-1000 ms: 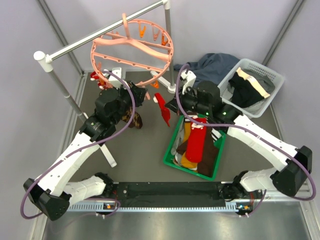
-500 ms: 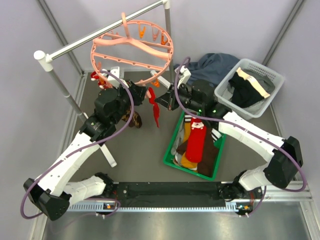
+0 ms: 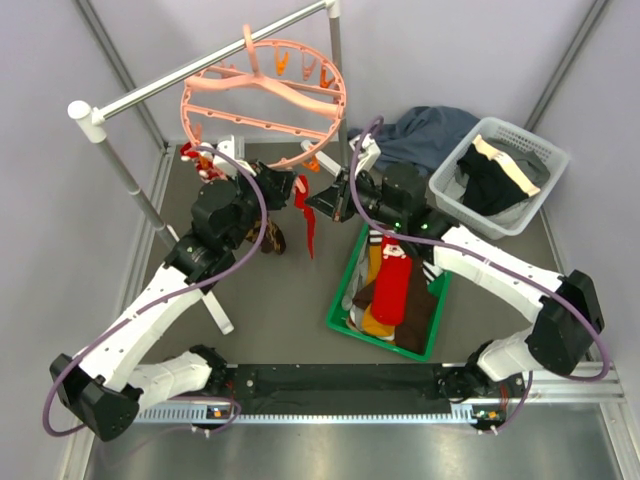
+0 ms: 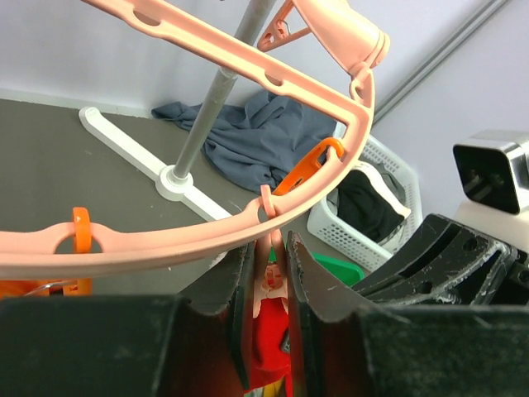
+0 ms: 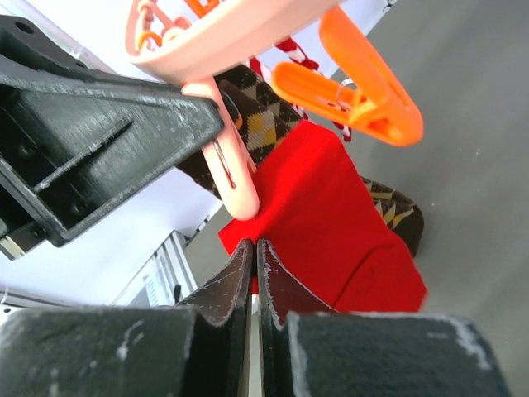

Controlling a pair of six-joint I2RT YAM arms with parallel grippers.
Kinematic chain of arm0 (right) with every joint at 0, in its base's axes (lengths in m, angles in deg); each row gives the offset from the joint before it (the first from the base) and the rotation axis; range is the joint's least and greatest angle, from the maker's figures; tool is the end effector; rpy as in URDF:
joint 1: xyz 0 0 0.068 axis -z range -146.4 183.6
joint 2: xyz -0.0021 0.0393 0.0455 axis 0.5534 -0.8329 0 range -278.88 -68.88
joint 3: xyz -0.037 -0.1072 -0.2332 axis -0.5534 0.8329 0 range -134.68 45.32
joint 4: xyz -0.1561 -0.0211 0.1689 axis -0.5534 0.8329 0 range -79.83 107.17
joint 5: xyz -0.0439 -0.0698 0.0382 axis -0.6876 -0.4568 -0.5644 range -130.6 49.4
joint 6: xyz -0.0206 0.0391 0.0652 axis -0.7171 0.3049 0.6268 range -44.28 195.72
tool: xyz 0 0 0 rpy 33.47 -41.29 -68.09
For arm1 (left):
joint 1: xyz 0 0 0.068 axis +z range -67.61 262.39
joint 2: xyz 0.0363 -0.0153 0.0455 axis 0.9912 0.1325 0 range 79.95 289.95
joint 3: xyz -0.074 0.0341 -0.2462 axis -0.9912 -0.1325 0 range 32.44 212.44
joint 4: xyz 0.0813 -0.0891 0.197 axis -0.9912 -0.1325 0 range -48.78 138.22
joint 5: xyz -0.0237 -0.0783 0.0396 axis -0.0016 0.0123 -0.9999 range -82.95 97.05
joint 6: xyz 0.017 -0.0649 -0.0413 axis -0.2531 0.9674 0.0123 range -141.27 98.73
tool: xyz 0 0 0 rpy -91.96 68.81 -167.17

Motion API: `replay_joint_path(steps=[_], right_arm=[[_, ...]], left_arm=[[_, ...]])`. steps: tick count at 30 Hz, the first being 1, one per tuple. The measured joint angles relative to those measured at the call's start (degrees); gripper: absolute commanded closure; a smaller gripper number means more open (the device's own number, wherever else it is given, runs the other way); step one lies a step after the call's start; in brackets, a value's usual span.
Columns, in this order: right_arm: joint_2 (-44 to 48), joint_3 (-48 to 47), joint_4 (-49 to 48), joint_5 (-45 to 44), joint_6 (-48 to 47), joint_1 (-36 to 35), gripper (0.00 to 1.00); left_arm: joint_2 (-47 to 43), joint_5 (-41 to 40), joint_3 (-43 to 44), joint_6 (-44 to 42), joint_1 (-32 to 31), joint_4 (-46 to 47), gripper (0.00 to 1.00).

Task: Clip the socks to the hanger
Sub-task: Clamp the sock onto the hanger.

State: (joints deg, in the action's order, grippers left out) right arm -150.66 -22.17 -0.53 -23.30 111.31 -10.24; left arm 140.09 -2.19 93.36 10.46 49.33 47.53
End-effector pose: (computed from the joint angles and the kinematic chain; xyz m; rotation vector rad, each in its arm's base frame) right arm 0.2334 0.2520 0.3581 -0.3820 1.7586 1.2775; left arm 0.2134 -0.1259 0.3935 -0.1119 1.6168 -0.7566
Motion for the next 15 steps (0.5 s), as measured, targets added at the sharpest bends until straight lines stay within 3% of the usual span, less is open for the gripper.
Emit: replay_joint_path(steps=[15], right_arm=[[0.02, 6.34, -9.05, -0.57, 4.09, -0.04, 1.0]], left_arm=[[-1.05, -2.38, -2.56, 2.89, 0.0, 3.06, 0.88]])
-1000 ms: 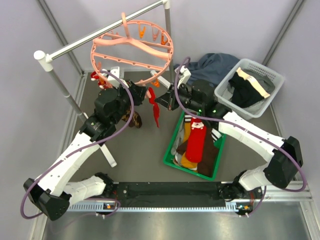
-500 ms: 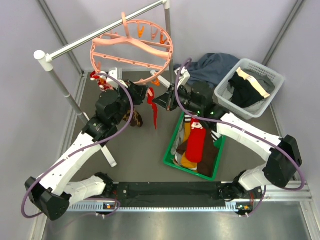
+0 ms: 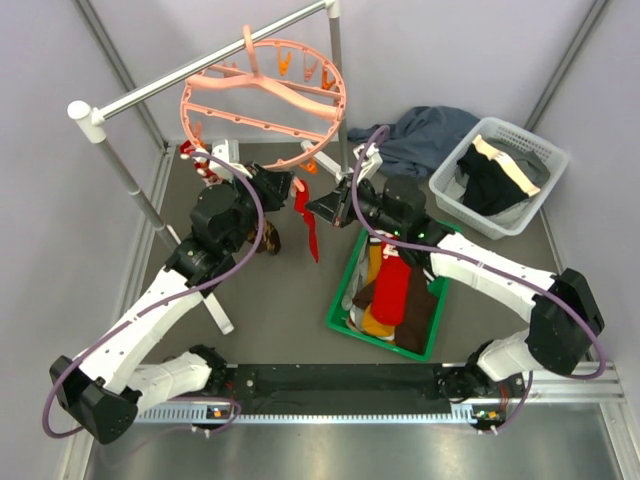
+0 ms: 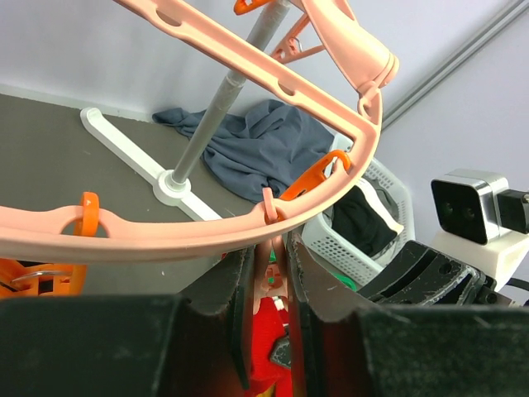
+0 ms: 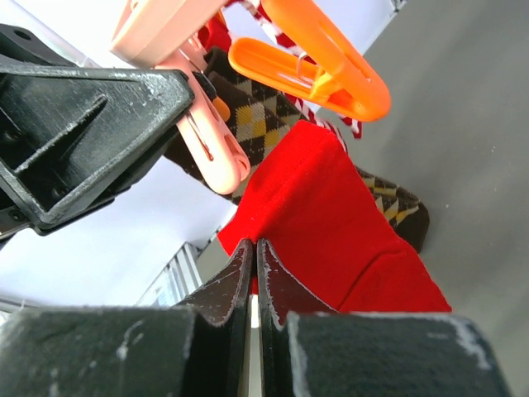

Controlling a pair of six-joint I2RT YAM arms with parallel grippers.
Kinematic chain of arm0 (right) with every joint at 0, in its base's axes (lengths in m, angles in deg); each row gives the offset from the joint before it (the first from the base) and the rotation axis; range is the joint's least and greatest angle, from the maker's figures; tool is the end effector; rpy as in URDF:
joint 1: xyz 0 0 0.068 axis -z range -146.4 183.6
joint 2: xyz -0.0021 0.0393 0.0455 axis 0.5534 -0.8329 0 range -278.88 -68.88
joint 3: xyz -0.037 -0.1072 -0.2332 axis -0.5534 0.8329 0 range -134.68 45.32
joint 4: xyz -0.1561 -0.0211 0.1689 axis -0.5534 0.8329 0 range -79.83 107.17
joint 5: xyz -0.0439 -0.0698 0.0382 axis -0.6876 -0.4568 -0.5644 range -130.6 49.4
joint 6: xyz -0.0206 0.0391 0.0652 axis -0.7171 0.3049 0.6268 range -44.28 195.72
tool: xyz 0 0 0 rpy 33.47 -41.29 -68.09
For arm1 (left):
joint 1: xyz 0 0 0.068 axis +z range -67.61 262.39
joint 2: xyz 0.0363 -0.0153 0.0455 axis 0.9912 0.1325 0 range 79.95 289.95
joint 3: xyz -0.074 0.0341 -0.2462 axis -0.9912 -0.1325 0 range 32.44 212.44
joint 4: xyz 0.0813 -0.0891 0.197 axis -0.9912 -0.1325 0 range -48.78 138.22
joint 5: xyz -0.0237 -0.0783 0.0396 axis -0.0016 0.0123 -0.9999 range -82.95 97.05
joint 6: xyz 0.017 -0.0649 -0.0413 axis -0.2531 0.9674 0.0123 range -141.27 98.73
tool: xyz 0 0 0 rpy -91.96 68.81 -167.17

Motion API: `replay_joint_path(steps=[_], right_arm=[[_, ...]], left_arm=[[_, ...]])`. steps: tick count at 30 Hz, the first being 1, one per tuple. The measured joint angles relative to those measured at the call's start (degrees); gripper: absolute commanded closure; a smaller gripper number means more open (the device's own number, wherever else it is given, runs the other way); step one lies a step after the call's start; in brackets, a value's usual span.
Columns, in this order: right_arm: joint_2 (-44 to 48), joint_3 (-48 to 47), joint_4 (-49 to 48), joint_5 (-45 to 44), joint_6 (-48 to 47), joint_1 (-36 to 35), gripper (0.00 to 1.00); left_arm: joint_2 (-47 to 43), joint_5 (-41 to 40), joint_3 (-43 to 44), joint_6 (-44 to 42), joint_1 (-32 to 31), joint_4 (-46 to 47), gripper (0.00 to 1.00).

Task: Clip the socks to the hanger
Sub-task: Clamp the sock onto the hanger.

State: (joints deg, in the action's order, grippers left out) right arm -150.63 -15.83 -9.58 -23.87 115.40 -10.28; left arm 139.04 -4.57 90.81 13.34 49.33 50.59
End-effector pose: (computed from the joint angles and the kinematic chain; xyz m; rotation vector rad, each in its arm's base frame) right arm 0.2334 0.2515 0.3404 -0.3163 1.7333 1.3358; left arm 0.2124 -0.1220 0.3894 -0.1875 1.5841 -0.7750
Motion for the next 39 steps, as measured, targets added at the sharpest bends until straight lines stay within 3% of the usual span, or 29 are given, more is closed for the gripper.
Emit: replay_joint_path(steps=[39], right_arm=[[2.34, 3.41, -7.98, 0.13, 1.49, -0.42, 1.0]], left_arm=[[-0.13, 0.26, -0.9, 5.14, -0.02, 2.36, 0.87]])
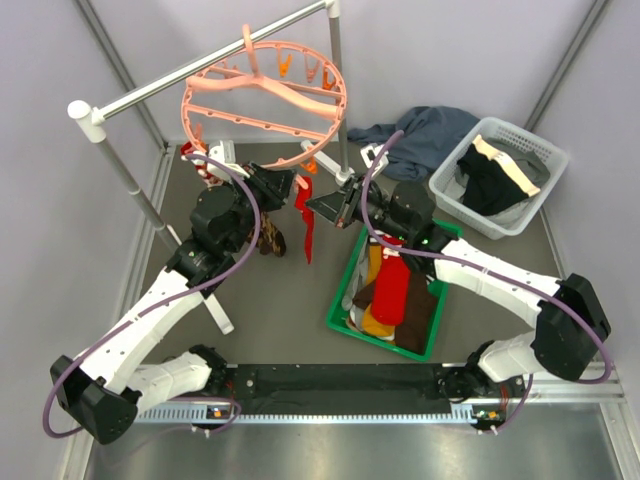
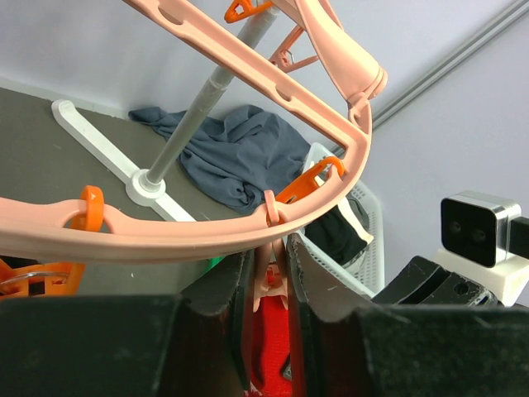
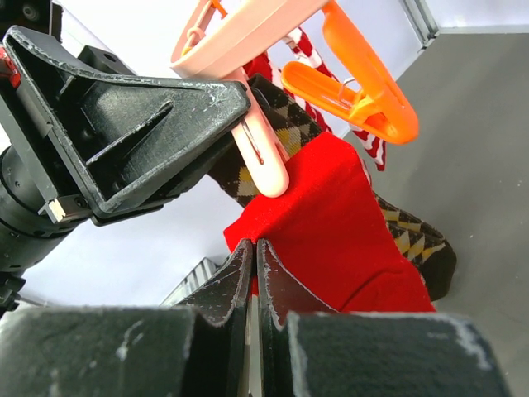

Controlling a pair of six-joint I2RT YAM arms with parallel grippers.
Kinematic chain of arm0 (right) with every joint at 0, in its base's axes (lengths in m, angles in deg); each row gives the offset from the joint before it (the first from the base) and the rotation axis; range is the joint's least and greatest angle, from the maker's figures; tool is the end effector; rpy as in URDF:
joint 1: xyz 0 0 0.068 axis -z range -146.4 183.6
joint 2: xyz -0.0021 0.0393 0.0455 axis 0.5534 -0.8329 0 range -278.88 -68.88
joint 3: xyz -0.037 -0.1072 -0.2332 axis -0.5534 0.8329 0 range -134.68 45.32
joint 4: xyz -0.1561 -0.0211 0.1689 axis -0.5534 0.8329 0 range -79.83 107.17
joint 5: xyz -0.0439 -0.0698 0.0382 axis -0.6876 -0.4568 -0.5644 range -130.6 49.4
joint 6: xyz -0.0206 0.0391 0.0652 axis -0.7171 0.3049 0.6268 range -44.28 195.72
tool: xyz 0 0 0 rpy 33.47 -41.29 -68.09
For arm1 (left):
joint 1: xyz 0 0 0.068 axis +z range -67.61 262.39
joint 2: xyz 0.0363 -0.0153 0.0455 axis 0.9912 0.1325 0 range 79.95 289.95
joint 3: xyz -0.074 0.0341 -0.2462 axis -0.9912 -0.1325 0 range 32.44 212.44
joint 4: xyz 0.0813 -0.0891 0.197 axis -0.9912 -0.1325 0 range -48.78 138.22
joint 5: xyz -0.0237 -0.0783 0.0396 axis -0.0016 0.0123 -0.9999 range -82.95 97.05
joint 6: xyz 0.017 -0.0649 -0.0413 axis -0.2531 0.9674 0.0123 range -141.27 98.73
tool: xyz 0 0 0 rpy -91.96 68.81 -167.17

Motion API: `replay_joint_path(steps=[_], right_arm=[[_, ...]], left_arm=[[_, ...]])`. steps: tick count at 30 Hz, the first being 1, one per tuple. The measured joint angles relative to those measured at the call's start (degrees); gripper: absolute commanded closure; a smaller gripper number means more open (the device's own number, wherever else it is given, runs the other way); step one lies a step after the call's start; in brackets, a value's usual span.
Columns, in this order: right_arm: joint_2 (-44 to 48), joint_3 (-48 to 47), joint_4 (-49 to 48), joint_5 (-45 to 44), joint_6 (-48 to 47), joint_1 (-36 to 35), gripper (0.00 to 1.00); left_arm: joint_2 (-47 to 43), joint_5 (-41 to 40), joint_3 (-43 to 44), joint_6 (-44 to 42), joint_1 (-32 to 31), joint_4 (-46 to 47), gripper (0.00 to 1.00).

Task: Clip the socks to the hanger
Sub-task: Clamp the sock onto the hanger.

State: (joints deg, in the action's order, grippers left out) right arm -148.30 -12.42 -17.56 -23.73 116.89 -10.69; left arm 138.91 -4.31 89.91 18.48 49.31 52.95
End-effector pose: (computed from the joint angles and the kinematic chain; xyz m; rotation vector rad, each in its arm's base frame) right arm 0.2234 0.2454 0.3513 -0.3107 1.6109 1.3972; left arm 0.2123 -0.1224 0.3902 -0.2562 1.5578 -0.8606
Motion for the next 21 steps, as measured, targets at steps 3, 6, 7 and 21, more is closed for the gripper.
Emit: replay_joint_path(steps=[3, 6, 7, 21], right_arm=[[-0.02, 0.0, -0.15, 0.11, -0.02, -0.13, 1.0], [-0.35, -0.02, -0.28, 0.39, -0.02, -0.2, 1.0], [-0.52, -0.02, -0.37, 0.42, -0.02, -0.2, 1.0], [-0.92, -0.15, -1.44, 0.15, -1.11, -0.22, 1.0]], left_arm=[[0.0, 0.28, 0.0, 0.59, -0.02, 0.07, 0.87], [0.0, 0.85, 0.0, 1.01, -0.02, 0.17, 0.87], [0.0, 1.07, 0.0, 1.11, -0.02, 0.28, 0.87], [0.02, 1.88, -0.37, 2.38, -0.02, 1.07, 0.86]])
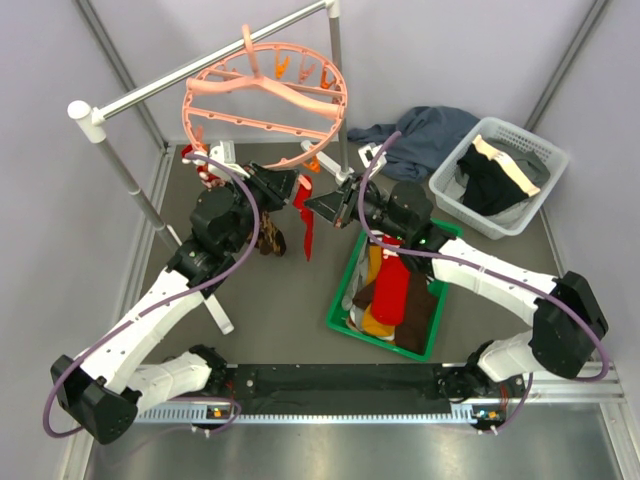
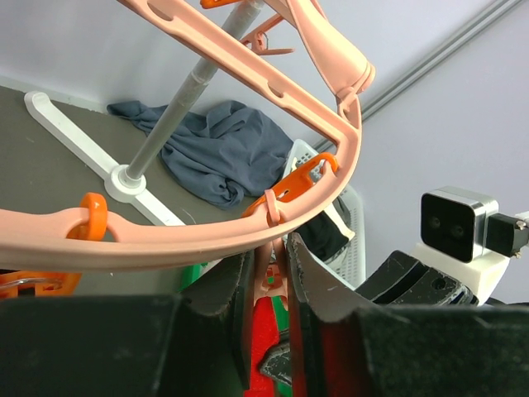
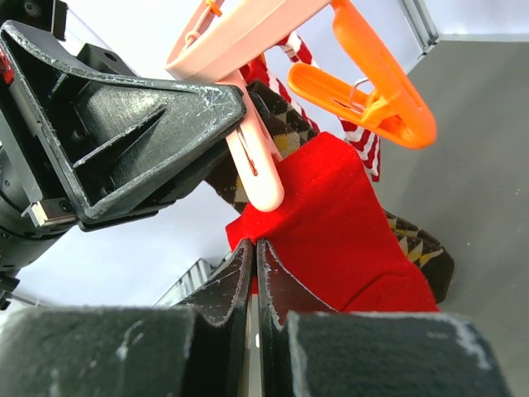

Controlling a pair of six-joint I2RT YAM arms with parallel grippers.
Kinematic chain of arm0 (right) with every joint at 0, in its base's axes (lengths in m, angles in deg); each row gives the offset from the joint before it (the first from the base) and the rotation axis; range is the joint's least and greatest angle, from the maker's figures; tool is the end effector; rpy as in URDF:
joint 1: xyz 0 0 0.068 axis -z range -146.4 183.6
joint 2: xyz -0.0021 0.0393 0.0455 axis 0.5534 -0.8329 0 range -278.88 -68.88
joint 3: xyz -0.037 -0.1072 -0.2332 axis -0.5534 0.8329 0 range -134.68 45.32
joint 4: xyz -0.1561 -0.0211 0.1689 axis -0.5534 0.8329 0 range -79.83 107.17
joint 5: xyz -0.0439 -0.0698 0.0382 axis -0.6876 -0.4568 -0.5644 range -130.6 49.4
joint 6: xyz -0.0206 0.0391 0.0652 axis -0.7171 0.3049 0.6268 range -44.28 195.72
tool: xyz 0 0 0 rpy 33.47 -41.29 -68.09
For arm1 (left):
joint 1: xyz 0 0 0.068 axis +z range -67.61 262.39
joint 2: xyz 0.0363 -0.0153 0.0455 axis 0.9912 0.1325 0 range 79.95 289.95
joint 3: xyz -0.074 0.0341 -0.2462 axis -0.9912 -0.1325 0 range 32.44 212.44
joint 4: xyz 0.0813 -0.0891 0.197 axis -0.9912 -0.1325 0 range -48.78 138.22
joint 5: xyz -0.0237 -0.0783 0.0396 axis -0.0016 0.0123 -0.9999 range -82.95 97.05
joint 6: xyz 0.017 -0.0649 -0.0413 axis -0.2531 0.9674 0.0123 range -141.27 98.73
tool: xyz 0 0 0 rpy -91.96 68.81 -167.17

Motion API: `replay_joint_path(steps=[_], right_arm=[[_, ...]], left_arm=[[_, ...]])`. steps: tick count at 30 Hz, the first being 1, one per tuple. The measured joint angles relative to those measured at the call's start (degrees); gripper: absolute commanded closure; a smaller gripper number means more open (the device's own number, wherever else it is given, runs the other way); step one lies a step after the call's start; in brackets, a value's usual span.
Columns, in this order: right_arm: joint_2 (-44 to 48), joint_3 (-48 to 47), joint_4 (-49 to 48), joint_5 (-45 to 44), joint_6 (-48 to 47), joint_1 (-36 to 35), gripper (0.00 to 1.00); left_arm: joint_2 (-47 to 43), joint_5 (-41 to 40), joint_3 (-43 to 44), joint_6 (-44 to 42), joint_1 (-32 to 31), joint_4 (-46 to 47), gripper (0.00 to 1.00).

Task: Clip the socks to the hanger
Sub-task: Clamp the sock onto the hanger.

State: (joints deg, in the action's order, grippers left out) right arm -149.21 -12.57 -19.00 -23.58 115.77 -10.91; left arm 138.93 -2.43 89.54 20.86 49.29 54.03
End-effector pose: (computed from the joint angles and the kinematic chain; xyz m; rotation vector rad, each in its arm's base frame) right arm 0.2248 0.2488 0.3507 -0.3319 1.5910 1.3903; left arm 0.2117 -0.1247 0.3905 -0.2624 1.5535 -0.9228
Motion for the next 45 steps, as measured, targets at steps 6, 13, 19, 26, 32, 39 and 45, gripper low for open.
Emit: replay_joint_path(steps=[6, 13, 19, 26, 32, 39, 45], right_arm=[[0.0, -0.83, 0.0, -0.37, -0.9, 0.0, 1.0], [0.0, -1.44, 0.0, -0.74, -1.57, 0.0, 1.0], [0.0, -2.12, 0.04, -0.9, -2.1, -0.02, 1.0], [-0.02, -2.16, 0.11, -1.16, -3.48, -0.02, 0.62], [0.07, -1.36, 1.44, -2.86, -7.41, 0.7, 0.52], [-0.15, 4.96, -3.5, -0.5, -11.32, 6.47, 0.36], [-3.87, 3.58, -10.97, 8.17, -16.44, 7.52, 0.25]], left_arm=[[0.0, 0.61, -0.02, 0.2, 0.0, 0.24, 0.85], [0.04, 1.07, -0.02, 0.66, 0.0, 0.24, 0.66], [0.07, 1.2, -0.02, 0.9, 0.0, 0.33, 0.24], [0.0, -0.55, 0.0, 0.17, 0.02, 0.0, 0.1], [-0.24, -3.52, 0.7, -2.16, 0.02, -1.9, 0.09], [-1.9, -5.25, 1.09, -4.37, 0.02, -3.56, 0.09], [-2.1, -5.51, 1.84, -5.35, 0.0, -4.79, 0.09]])
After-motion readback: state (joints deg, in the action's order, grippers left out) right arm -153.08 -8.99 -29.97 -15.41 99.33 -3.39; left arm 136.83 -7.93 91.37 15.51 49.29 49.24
